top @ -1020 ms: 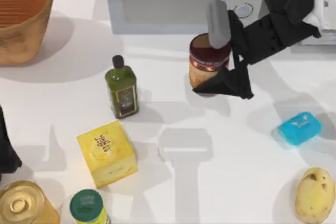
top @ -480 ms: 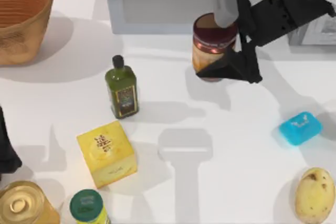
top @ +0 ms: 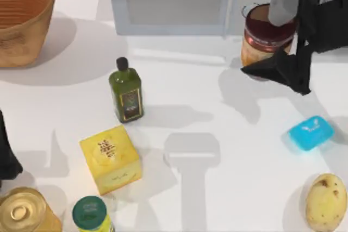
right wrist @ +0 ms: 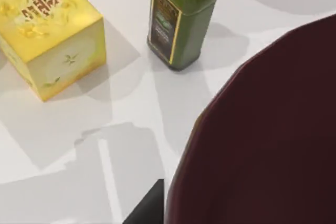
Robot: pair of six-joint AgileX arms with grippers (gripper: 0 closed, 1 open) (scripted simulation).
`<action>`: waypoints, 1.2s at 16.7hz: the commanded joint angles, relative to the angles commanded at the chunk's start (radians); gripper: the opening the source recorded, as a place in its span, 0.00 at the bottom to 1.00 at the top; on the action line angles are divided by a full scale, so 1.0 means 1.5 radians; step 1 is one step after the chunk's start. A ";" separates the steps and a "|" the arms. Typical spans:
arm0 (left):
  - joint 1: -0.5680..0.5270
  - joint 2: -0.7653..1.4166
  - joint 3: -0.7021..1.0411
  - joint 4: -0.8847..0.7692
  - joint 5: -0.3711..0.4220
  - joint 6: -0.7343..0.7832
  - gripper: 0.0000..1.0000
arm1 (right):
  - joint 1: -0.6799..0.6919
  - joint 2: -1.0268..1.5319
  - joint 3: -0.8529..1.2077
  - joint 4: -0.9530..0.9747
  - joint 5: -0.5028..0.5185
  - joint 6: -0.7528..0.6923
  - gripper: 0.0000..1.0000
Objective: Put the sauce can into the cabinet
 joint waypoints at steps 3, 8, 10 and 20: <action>0.000 0.000 0.000 0.000 0.000 0.000 1.00 | -0.038 -0.200 -0.152 0.073 0.075 0.096 0.00; 0.000 0.000 0.000 0.000 0.000 0.000 1.00 | -0.107 -0.582 -0.436 0.211 0.217 0.275 0.00; 0.000 0.000 0.000 0.000 0.000 0.000 1.00 | -0.133 -0.721 -0.551 0.266 0.273 0.344 0.00; 0.000 0.000 0.000 0.000 0.000 0.000 1.00 | -0.202 -1.048 -0.851 0.421 0.429 0.536 0.00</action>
